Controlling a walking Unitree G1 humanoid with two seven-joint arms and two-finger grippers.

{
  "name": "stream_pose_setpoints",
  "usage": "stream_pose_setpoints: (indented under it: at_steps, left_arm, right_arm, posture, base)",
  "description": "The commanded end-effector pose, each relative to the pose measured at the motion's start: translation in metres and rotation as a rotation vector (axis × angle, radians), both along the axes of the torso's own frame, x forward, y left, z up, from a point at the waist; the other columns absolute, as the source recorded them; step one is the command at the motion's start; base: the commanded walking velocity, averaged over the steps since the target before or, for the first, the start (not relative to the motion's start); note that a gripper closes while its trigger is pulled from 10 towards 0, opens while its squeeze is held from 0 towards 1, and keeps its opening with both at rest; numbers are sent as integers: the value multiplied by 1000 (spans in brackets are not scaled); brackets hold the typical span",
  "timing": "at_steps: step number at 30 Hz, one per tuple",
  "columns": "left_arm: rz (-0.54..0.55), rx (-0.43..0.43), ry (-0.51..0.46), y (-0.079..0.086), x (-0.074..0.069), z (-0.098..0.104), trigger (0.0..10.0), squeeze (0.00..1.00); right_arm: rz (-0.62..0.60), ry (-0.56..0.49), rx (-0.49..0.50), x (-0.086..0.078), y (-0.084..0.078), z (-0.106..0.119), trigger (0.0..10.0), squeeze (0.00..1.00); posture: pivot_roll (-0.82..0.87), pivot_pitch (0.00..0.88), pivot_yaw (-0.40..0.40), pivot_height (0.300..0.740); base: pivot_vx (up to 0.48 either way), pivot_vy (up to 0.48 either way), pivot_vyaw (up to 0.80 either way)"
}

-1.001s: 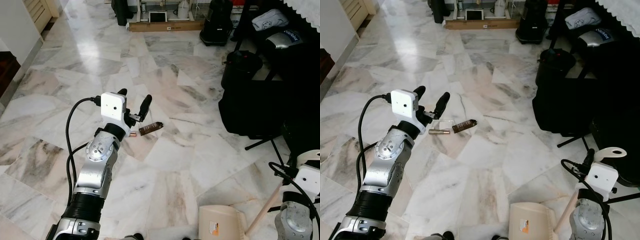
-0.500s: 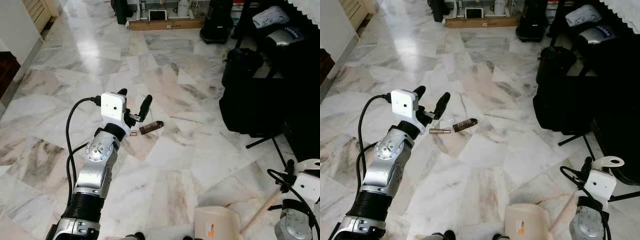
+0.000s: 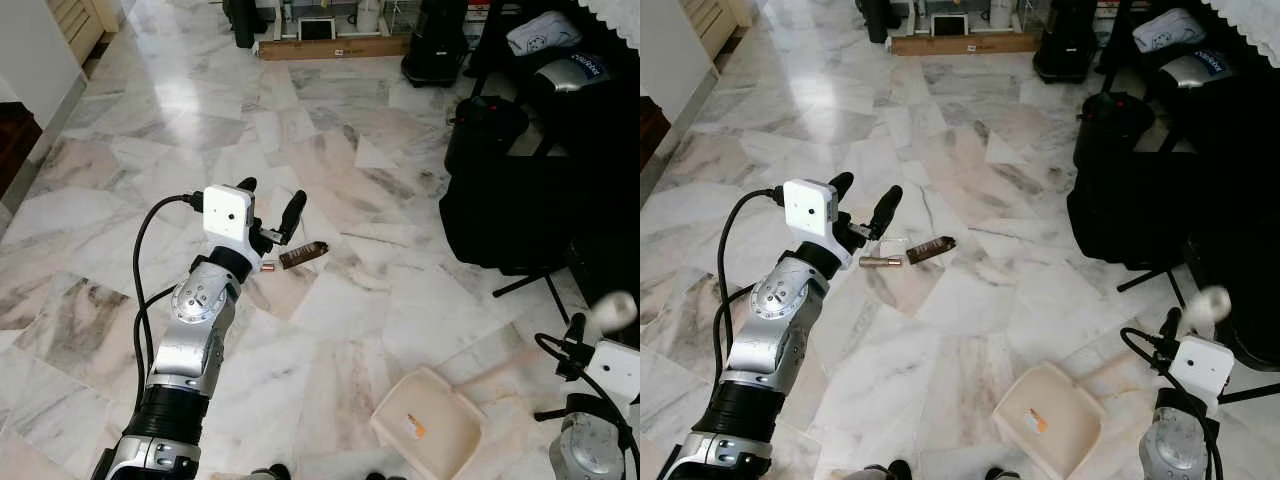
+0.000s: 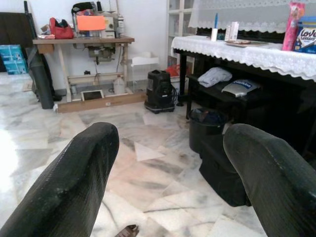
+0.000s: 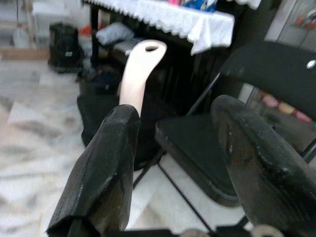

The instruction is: Sweep floor

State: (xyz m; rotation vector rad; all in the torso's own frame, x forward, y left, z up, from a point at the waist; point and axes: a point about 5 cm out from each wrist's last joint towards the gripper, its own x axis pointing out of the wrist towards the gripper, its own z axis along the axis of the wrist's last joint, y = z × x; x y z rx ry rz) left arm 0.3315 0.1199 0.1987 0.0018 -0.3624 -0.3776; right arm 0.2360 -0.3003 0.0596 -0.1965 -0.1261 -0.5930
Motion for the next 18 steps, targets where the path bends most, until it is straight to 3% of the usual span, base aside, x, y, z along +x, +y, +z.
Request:
stream_pose_setpoints:
  at_steps: [1, 9, 18]
  left_arm:
    - [-14, 1, -11, -2, -1, 5, 10000, 0]
    - [-7, 2, -4, 1, 0, 3, 10000, 0]
    - [78, 3, 2, 14, 1, -4, 10000, 0]
  right_arm:
    - [-31, -8, -11, -2, -6, 4, 10000, 0]
    - [-108, -63, -17, 2, -14, 19, 10000, 0]
    - [-25, -102, -20, 11, 7, 28, 10000, 0]
  posture:
    - [69, 158, 15, 740]
    - [73, 154, 10, 740]
    - [72, 148, 10, 740]
  base:
    - [0, 0, 0]
    - [0, 0, 0]
    - [0, 0, 0]
